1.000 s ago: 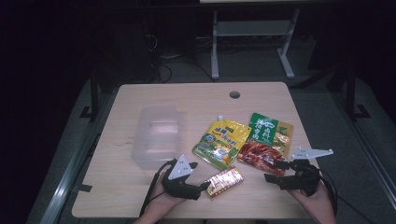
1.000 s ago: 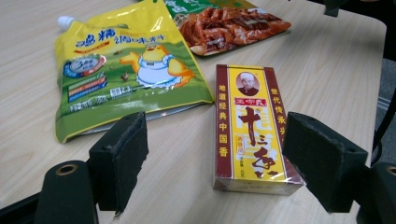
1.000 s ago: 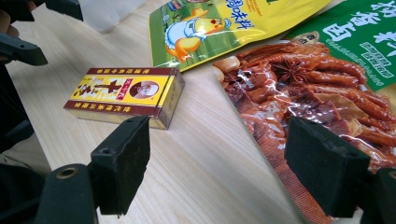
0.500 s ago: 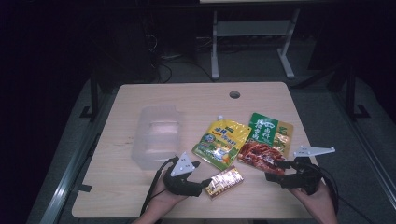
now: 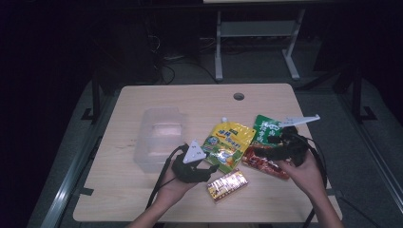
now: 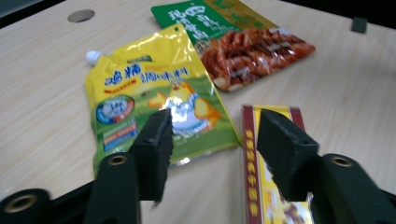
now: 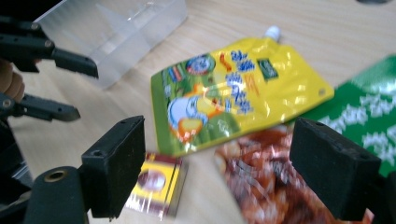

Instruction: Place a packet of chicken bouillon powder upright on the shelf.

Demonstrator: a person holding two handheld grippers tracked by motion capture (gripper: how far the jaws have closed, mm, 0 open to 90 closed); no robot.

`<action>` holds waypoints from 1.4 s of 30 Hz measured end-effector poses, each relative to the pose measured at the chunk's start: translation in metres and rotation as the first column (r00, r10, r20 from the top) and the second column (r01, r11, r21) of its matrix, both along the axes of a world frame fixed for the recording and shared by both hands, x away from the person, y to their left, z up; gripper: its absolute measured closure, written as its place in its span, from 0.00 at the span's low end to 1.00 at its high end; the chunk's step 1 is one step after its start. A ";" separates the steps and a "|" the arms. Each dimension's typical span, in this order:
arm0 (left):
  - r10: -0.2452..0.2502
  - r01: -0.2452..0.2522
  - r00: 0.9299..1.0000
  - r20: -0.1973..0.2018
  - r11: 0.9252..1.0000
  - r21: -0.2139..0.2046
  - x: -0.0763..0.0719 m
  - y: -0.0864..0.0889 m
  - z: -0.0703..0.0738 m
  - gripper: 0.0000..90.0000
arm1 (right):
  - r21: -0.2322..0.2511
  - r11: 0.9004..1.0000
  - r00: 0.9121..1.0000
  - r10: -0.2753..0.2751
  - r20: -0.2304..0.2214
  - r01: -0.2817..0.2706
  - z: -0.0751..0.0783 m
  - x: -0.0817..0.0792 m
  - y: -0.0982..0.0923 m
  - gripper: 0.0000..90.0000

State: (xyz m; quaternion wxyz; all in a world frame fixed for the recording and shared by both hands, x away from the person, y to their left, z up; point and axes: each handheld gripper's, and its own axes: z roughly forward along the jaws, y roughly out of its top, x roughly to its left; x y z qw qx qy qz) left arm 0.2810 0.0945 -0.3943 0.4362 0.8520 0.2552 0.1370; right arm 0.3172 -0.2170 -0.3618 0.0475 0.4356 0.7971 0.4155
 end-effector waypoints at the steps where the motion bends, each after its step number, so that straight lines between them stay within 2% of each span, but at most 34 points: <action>1: 0.010 -0.010 1.000 -0.003 1.000 -0.008 0.003 -0.003 0.001 0.55 | -0.011 1.000 1.000 -0.008 -0.009 0.008 0.002 0.006 0.003 0.21; 3: 0.015 -0.015 1.000 -0.001 1.000 -0.001 0.005 -0.005 0.001 0.59 | -0.011 1.000 1.000 -0.012 -0.017 0.012 0.003 0.018 0.007 0.22; 4: 0.027 -0.026 1.000 -0.005 1.000 0.009 0.011 -0.011 0.000 0.61 | -0.018 0.999 0.999 -0.028 -0.027 0.027 0.002 0.025 0.009 0.22; 5: 0.027 -0.026 1.000 -0.005 1.000 0.009 0.011 -0.011 0.000 0.62 | -0.018 0.999 0.999 -0.028 -0.027 0.027 0.002 0.025 0.009 0.22; 6: 0.047 -0.046 0.999 -0.011 0.999 0.026 0.018 -0.016 -0.002 0.63 | -0.044 0.998 0.998 -0.045 -0.044 0.043 0.000 0.036 0.011 0.23; 7: 0.063 -0.062 0.998 -0.027 0.997 0.042 0.021 -0.018 -0.003 0.63 | -0.050 0.997 0.997 -0.053 -0.049 0.051 -0.002 0.040 0.012 0.23; 9: 0.078 -0.076 0.996 -0.041 0.996 0.046 0.025 -0.021 -0.005 0.64 | -0.051 0.997 0.996 -0.063 -0.062 0.060 -0.005 0.045 0.013 0.24; 10: 0.082 -0.080 0.996 -0.046 0.996 0.049 0.028 -0.022 -0.008 0.69 | -0.020 0.997 0.991 -0.072 -0.114 0.070 -0.015 0.055 0.015 0.25; 11: 0.077 -0.073 0.995 -0.064 0.995 0.067 0.032 -0.025 -0.013 0.71 | -0.024 0.997 0.988 -0.076 -0.134 0.073 -0.019 0.060 0.017 0.26; 12: 0.075 -0.069 0.995 -0.066 0.994 0.087 0.034 -0.026 -0.016 0.73 | -0.040 0.996 0.986 -0.081 -0.145 0.076 -0.023 0.064 0.018 0.26; 13: 0.075 -0.069 0.995 -0.066 0.994 0.087 0.034 -0.026 -0.016 0.74 | -0.056 0.995 0.986 -0.091 -0.140 0.084 -0.028 0.068 0.019 0.27; 14: 0.079 -0.071 0.993 -0.086 0.993 0.090 0.038 -0.027 -0.021 0.77 | -0.058 0.993 0.981 -0.110 -0.157 0.102 -0.034 0.072 0.019 0.28; 16: 0.084 -0.075 0.993 -0.086 0.992 0.106 0.041 -0.030 -0.025 0.79 | -0.056 0.993 0.976 -0.115 -0.186 0.106 -0.042 0.078 0.019 0.28; 17: 0.084 -0.075 0.993 -0.086 0.992 0.106 0.041 -0.030 -0.025 0.81 | -0.056 0.993 0.976 -0.115 -0.186 0.106 -0.042 0.078 0.019 0.28; 18: 0.088 -0.078 0.993 -0.080 0.989 0.123 0.042 -0.033 -0.028 0.81 | -0.063 0.992 0.973 -0.117 -0.199 0.106 -0.052 0.085 0.020 0.29; 19: 0.092 -0.081 0.993 -0.076 0.987 0.140 0.043 -0.035 -0.029 0.81 | -0.076 0.991 0.972 -0.123 -0.202 0.110 -0.054 0.087 0.020 0.30; 20: 0.099 -0.087 0.993 -0.063 0.981 0.172 0.046 -0.038 -0.032 0.81 | -0.085 0.989 0.970 -0.136 -0.203 0.121 -0.058 0.089 0.020 0.31; 21: 0.099 -0.087 0.993 -0.063 0.981 0.172 0.046 -0.038 -0.032 0.81 | -0.094 0.987 0.967 -0.145 -0.208 0.128 -0.059 0.090 0.020 0.32; 22: 0.104 -0.090 0.993 -0.061 0.976 0.197 0.048 -0.041 -0.035 0.81 | -0.100 0.984 0.962 -0.164 -0.217 0.145 -0.061 0.092 0.020 0.33; 25: 0.112 -0.095 0.991 -0.068 0.972 0.215 0.050 -0.043 -0.039 0.82 | -0.091 0.983 0.958 -0.178 -0.225 0.161 -0.063 0.094 0.019 0.33; 26: 0.113 -0.097 0.992 -0.056 0.967 0.237 0.051 -0.045 -0.041 0.81 | -0.109 0.981 0.956 -0.182 -0.228 0.161 -0.067 0.097 0.019 0.34; 28: 0.120 -0.100 0.991 -0.062 0.962 0.253 0.051 -0.047 -0.044 0.78 | -0.109 0.980 0.953 -0.188 -0.236 0.167 -0.070 0.099 0.019 0.35; 30: 0.123 -0.099 0.989 -0.082 0.963 0.250 0.052 -0.048 -0.047 0.75 | -0.109 0.979 0.950 -0.193 -0.245 0.171 -0.073 0.100 0.019 0.38; 33: 0.117 -0.093 0.989 -0.087 0.965 0.244 0.053 -0.049 -0.047 0.74 | -0.122 0.976 0.946 -0.204 -0.251 0.178 -0.074 0.101 0.020 0.39; 35: 0.120 -0.094 0.988 -0.099 0.968 0.234 0.055 -0.048 -0.047 0.75 | -0.129 0.971 0.943 -0.226 -0.243 0.200 -0.076 0.103 0.020 0.39; 40: 0.116 -0.092 0.989 -0.087 0.965 0.246 0.055 -0.049 -0.047 0.75 | -0.132 0.967 0.934 -0.245 -0.259 0.217 -0.081 0.105 0.017 0.42; 42: 0.112 -0.088 0.990 -0.082 0.964 0.251 0.054 -0.049 -0.047 0.75 | -0.129 0.967 0.935 -0.246 -0.256 0.219 -0.082 0.106 0.017 0.42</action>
